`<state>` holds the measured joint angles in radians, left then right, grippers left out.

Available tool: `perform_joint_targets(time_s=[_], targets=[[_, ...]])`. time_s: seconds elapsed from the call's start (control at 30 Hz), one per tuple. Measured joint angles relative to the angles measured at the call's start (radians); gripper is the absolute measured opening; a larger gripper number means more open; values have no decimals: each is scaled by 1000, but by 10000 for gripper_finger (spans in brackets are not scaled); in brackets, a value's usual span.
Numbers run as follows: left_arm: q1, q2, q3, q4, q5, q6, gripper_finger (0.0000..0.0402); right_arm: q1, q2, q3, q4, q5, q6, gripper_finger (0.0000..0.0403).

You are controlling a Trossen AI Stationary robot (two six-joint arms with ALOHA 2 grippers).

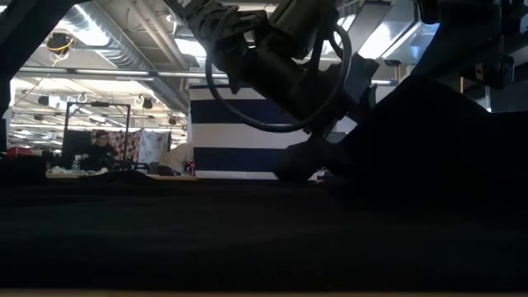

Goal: Fold Laundry from Bin

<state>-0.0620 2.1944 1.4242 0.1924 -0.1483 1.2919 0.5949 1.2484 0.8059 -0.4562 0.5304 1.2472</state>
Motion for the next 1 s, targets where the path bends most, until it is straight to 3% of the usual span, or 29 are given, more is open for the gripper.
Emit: perform_joint_targets(time_s=[0.3, 0.63, 0.83, 1.0], targets=[[-58, 0, 0, -55, 15, 0, 270, 0, 0, 0, -1, -11, 0, 0], [-35, -1, 0, -24, -63, -49, 270, 0, 0, 0, 5, -11, 0, 0], [-18, 9, 2, -23, -9, -76, 270, 0, 0, 0, 9, -11, 0, 0], [-30, 33, 1, -20, -22, -24, 235, 0, 0, 0, 13, -12, 0, 0]])
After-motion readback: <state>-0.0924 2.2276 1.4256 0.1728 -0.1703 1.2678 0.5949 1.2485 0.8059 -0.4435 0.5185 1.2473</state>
